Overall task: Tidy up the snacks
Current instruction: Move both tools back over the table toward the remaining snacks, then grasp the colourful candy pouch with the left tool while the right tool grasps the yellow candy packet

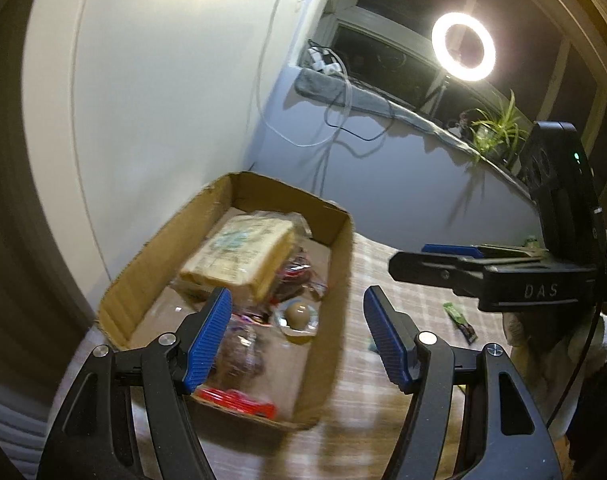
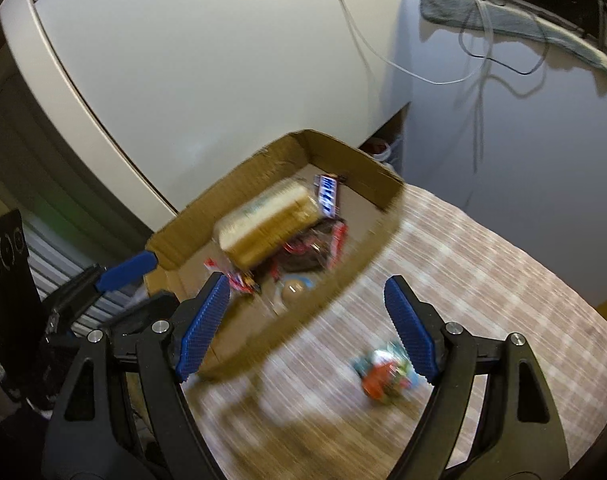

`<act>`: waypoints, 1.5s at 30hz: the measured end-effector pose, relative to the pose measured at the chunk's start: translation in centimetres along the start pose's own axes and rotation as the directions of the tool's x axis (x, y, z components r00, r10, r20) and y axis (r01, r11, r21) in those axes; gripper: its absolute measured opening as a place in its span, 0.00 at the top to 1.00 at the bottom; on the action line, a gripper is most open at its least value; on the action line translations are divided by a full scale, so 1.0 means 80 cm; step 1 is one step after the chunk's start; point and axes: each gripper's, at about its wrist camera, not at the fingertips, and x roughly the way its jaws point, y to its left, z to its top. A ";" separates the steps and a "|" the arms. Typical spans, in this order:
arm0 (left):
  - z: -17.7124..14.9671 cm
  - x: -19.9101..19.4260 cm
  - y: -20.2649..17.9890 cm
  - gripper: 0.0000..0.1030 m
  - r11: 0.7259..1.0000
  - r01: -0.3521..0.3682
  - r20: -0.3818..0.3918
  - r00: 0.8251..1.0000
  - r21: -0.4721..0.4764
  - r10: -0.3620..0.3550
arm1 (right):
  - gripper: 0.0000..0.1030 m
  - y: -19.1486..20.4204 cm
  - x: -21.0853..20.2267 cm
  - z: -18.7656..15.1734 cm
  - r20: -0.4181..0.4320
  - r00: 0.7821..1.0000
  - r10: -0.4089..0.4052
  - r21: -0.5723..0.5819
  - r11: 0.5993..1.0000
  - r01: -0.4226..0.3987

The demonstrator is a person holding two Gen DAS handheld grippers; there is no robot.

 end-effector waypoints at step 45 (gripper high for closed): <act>-0.079 0.161 -0.173 0.50 0.888 0.057 -0.255 0.964 0.455 0.069 | 0.55 -0.097 -0.045 -0.241 -0.107 0.974 -0.202 0.022 0.979 0.205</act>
